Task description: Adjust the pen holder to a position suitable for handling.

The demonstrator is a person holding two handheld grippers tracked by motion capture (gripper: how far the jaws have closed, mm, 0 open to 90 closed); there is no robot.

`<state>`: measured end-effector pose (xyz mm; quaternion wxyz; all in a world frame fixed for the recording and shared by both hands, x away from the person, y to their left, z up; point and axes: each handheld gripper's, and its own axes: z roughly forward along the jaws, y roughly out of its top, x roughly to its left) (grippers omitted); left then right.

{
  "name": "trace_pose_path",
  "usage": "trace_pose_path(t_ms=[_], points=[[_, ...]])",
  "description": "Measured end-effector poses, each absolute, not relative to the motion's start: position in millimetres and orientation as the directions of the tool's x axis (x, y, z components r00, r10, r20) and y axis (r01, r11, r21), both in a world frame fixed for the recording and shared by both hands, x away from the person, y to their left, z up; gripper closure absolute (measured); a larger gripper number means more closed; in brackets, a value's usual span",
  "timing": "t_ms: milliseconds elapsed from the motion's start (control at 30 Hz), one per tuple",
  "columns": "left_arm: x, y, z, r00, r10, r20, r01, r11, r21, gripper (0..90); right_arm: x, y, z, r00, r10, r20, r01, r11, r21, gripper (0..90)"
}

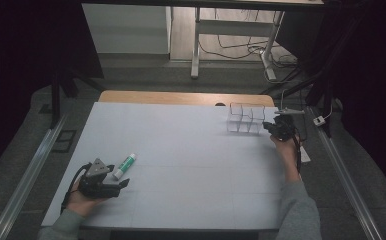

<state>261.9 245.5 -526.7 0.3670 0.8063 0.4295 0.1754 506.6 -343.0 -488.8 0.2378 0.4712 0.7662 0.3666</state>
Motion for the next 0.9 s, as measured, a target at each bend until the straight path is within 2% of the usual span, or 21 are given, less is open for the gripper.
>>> trace_pose_path(t_ms=[667,900], points=[[261,246,-528,0.561,0.827,-0.028,0.572,-0.363,0.736,21.4,518,-343,-495,-0.439,0.898,-0.021,0.529,0.277,0.802,89.1],[261,246,-529,0.563,0.826,-0.026,0.572,-0.366,0.734,21.4,518,-332,-495,-0.48,0.877,-0.031,0.51,0.307,0.803,89.1]])
